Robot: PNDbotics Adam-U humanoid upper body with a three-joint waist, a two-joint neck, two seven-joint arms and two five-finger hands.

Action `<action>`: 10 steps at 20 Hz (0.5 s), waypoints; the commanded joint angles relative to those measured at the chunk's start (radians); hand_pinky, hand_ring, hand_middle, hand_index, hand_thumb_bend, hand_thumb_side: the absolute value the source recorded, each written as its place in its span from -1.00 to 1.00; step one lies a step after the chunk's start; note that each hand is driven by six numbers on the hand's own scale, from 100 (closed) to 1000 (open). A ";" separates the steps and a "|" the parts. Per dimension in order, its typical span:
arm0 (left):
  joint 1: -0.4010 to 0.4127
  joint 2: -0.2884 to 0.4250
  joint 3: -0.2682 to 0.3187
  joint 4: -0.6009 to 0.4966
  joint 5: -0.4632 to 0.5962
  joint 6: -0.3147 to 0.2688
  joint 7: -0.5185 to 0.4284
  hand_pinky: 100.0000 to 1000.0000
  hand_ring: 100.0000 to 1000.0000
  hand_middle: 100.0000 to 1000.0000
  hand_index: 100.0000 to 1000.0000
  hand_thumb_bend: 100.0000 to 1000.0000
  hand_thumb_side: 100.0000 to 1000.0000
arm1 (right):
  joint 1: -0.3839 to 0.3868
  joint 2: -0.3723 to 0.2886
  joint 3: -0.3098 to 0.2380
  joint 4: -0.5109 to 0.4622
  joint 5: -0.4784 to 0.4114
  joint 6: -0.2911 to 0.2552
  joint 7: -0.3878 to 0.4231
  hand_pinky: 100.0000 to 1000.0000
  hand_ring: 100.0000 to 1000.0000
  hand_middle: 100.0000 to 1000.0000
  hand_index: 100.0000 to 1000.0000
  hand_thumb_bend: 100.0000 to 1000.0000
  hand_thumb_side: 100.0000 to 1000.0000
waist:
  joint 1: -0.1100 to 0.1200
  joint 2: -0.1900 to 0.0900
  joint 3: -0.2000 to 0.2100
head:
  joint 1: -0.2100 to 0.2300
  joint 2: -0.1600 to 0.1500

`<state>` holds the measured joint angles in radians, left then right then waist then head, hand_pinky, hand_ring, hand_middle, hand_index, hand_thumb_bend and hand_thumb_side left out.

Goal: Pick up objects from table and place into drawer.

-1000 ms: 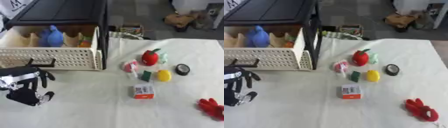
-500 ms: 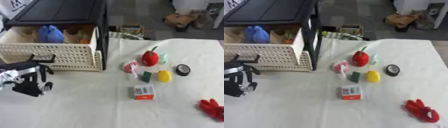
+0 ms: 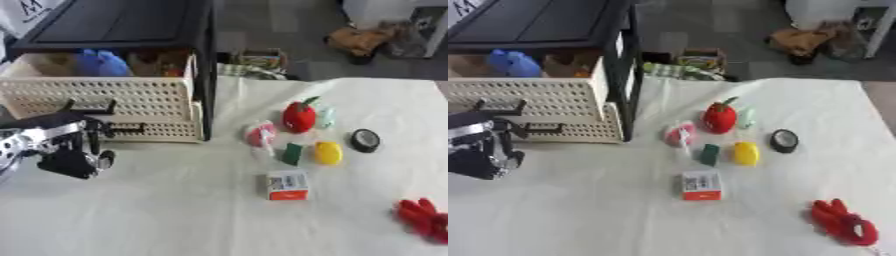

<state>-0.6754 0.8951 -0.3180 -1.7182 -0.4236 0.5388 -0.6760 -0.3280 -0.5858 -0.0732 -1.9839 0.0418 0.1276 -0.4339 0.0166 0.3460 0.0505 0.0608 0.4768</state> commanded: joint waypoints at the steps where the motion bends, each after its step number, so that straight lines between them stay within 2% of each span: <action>1: -0.035 0.005 0.017 0.016 -0.017 0.023 0.006 -0.25 -0.22 0.04 0.74 -0.99 -0.32 | -0.008 -0.018 -0.010 -0.016 -0.007 -0.002 0.006 0.61 0.06 0.13 0.57 -1.00 0.63 | 0.001 -0.016 0.000 | 0.004 -0.008; 10: -0.095 -0.051 0.018 0.094 -0.038 0.011 0.078 -0.25 -0.27 0.01 0.80 -0.99 -0.32 | -0.019 -0.020 -0.008 -0.016 -0.006 0.002 0.015 0.61 0.06 0.12 0.57 -1.00 0.62 | 0.004 -0.012 -0.003 | 0.009 -0.014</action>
<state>-0.7481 0.8262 -0.3180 -1.6242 -0.4575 0.5438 -0.6039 -0.3345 -0.5857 -0.0731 -1.9839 0.0413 0.1309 -0.4235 0.0188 0.3525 0.0489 0.0675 0.4731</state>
